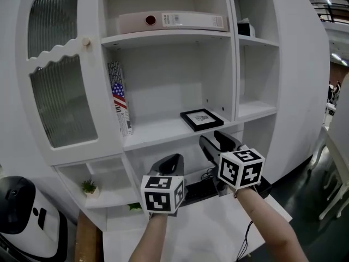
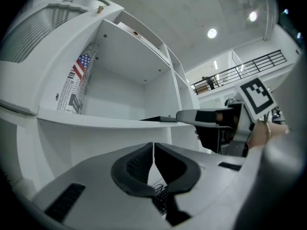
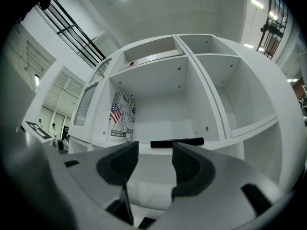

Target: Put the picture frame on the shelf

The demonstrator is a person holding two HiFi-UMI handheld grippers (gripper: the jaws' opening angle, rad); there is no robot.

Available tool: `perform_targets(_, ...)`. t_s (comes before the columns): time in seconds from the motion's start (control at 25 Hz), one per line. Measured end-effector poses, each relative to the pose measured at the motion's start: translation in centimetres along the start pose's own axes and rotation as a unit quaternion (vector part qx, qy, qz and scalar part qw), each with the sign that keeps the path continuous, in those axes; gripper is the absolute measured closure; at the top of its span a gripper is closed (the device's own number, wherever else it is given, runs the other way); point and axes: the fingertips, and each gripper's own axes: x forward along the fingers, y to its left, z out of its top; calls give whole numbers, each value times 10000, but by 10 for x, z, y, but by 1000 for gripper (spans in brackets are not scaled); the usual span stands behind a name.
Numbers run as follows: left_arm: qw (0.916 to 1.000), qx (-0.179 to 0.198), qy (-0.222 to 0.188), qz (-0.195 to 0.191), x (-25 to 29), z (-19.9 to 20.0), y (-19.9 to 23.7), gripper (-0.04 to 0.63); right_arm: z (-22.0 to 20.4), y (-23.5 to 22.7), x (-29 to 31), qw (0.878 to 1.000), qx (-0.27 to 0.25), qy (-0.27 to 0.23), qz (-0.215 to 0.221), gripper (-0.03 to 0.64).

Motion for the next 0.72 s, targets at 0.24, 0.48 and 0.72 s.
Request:
perform_targets(0.24,10000,-53,27,-31,-9,-8,-4,575,-21,12,-34,9996,268,70,42,449)
perform_targets(0.48,9999,-71,78,-43,-20,-24,-8,576,-44,9,-63,9994,134,297,-146,467)
perform_targets(0.72,9997,-222,91,-77,-32,-45,-12,576,-74,9,-83,9979,125,593,-213,480)
